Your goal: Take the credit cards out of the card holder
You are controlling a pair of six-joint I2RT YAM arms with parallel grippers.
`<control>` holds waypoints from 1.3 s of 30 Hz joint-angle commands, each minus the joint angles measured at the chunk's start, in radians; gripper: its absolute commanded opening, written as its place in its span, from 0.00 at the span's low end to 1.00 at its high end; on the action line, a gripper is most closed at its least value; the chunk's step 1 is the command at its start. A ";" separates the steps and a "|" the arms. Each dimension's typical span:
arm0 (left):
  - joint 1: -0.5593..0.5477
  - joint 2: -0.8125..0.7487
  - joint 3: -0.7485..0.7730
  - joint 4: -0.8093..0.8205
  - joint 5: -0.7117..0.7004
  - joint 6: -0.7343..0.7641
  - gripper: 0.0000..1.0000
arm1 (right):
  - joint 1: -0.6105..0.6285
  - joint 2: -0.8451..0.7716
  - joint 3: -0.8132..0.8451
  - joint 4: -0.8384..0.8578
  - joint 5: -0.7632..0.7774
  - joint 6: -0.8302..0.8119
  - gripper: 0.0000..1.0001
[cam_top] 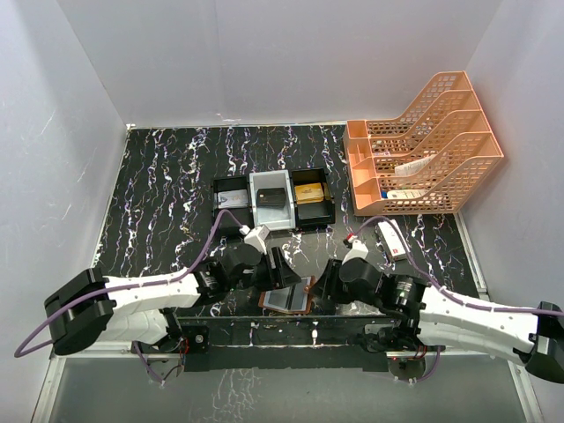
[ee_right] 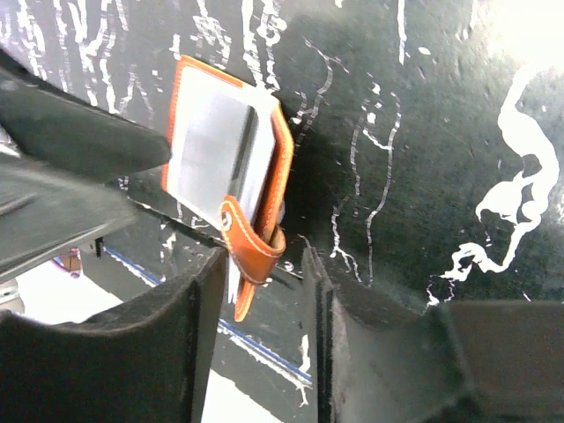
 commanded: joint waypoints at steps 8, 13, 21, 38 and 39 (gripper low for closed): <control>-0.003 -0.079 0.020 -0.257 -0.125 0.024 0.49 | -0.001 0.007 0.285 -0.064 -0.003 -0.240 0.38; -0.002 -0.103 -0.013 -0.301 -0.181 -0.046 0.42 | -0.001 0.166 0.237 0.130 -0.237 -0.188 0.27; -0.003 -0.088 -0.007 -0.190 -0.040 0.056 0.44 | -0.004 0.312 0.126 0.161 -0.172 -0.146 0.22; -0.004 0.260 0.140 -0.319 -0.067 0.039 0.35 | -0.068 0.424 -0.061 0.331 -0.087 -0.089 0.25; -0.004 0.251 0.133 -0.334 -0.088 0.025 0.35 | -0.072 0.442 -0.055 0.340 -0.087 -0.094 0.25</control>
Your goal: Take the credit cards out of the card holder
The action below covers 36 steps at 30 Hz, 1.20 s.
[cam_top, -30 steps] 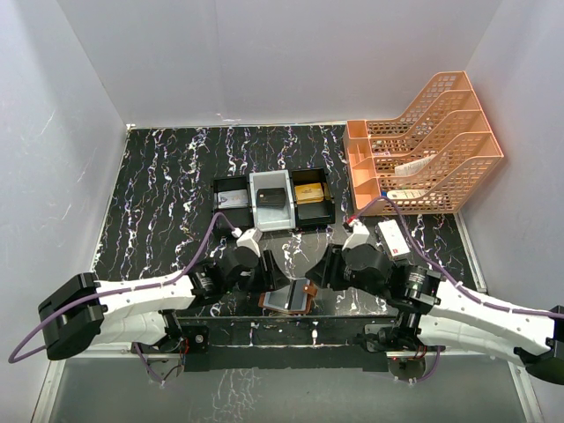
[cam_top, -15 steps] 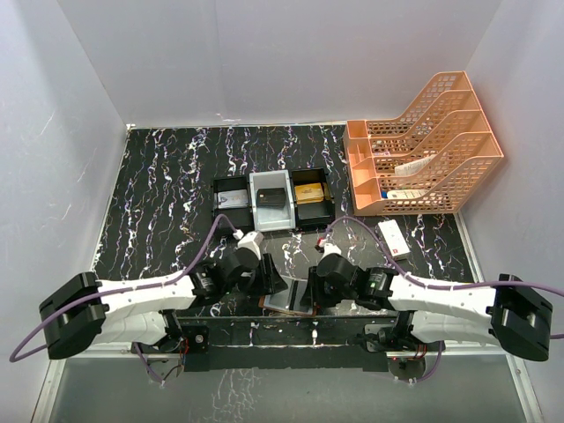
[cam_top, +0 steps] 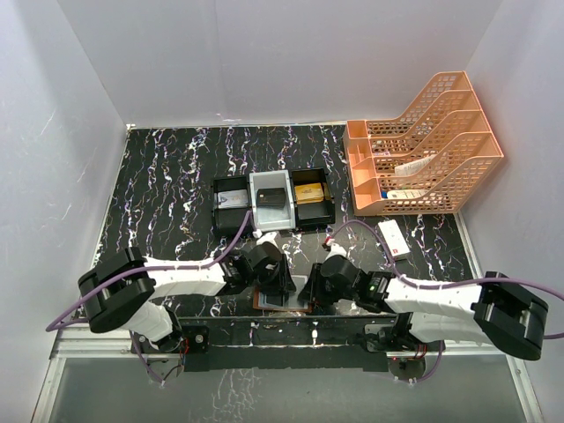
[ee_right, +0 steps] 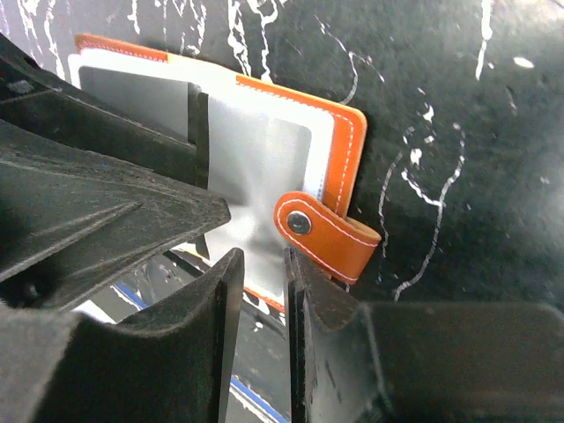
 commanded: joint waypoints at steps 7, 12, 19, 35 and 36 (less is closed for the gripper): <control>-0.002 -0.128 -0.114 -0.078 -0.159 -0.102 0.39 | -0.041 0.181 -0.001 0.069 0.009 -0.051 0.24; -0.002 -0.225 -0.196 0.000 -0.190 -0.141 0.41 | -0.045 0.170 -0.018 0.089 -0.013 -0.051 0.24; 0.001 -0.323 -0.334 0.226 -0.141 -0.157 0.43 | -0.046 0.138 -0.053 0.135 -0.061 -0.051 0.24; 0.002 -0.142 -0.282 0.205 -0.124 -0.166 0.35 | -0.046 0.160 -0.076 0.176 -0.089 -0.018 0.24; 0.001 -0.128 -0.288 0.205 -0.134 -0.185 0.33 | -0.046 0.159 -0.075 0.173 -0.091 -0.015 0.24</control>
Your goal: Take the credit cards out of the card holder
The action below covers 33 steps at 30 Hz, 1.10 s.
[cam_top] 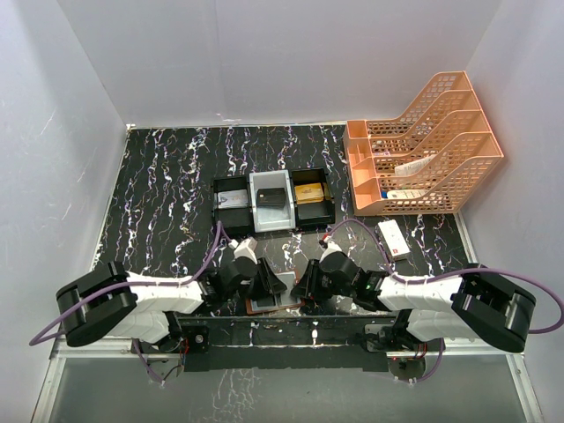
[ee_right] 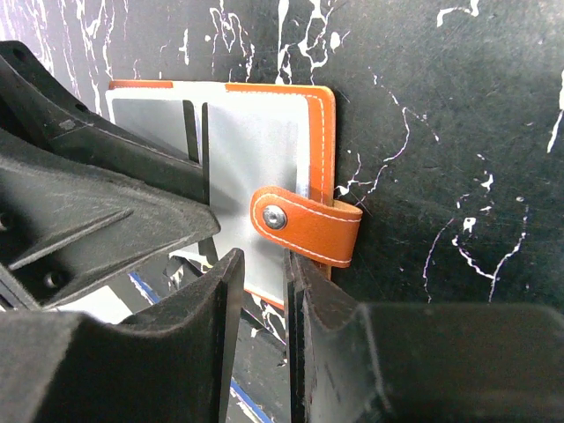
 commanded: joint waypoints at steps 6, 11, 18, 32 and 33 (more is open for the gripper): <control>0.001 0.037 -0.106 0.062 -0.072 -0.086 0.27 | 0.002 0.024 -0.034 -0.128 -0.004 -0.015 0.25; 0.001 0.005 -0.137 0.178 -0.050 -0.065 0.24 | 0.002 0.045 -0.034 -0.118 -0.010 -0.014 0.24; 0.001 -0.024 -0.156 0.242 -0.028 -0.058 0.11 | 0.003 0.049 -0.032 -0.121 -0.003 -0.009 0.24; 0.001 -0.159 -0.159 0.114 -0.043 -0.038 0.00 | 0.003 0.048 -0.031 -0.144 0.027 0.008 0.24; 0.001 -0.170 -0.161 0.104 -0.044 -0.036 0.00 | 0.003 0.049 -0.030 -0.145 0.027 0.008 0.24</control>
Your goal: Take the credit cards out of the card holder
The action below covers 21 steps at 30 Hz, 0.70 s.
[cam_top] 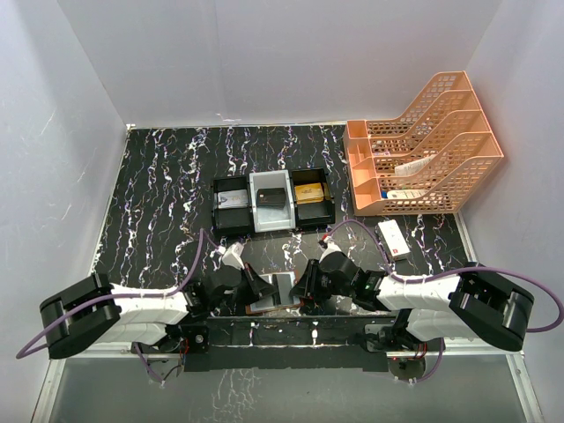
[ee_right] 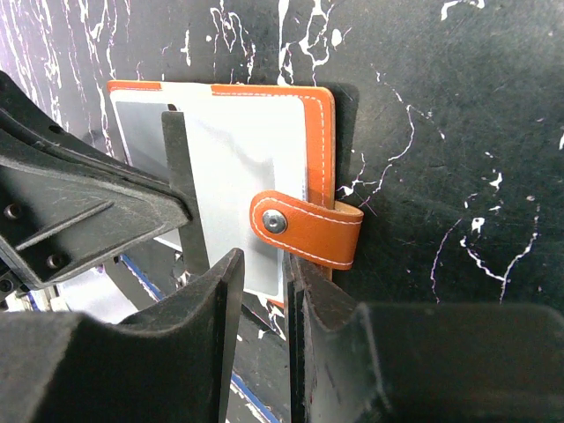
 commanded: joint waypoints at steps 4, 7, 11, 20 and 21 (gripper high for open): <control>0.001 -0.103 -0.019 -0.103 -0.041 0.021 0.00 | 0.002 0.030 -0.026 -0.158 0.033 -0.022 0.25; 0.002 -0.138 -0.027 -0.138 -0.053 0.017 0.00 | 0.002 0.021 -0.017 -0.157 0.027 -0.028 0.25; 0.001 -0.159 -0.029 -0.150 -0.055 0.018 0.00 | 0.002 -0.010 0.037 -0.174 -0.026 -0.065 0.28; 0.001 -0.123 0.013 -0.178 -0.046 0.034 0.00 | 0.002 -0.122 0.266 -0.260 -0.103 -0.177 0.45; 0.001 -0.119 0.015 -0.172 -0.045 0.033 0.00 | 0.002 -0.107 0.271 -0.247 -0.111 -0.174 0.45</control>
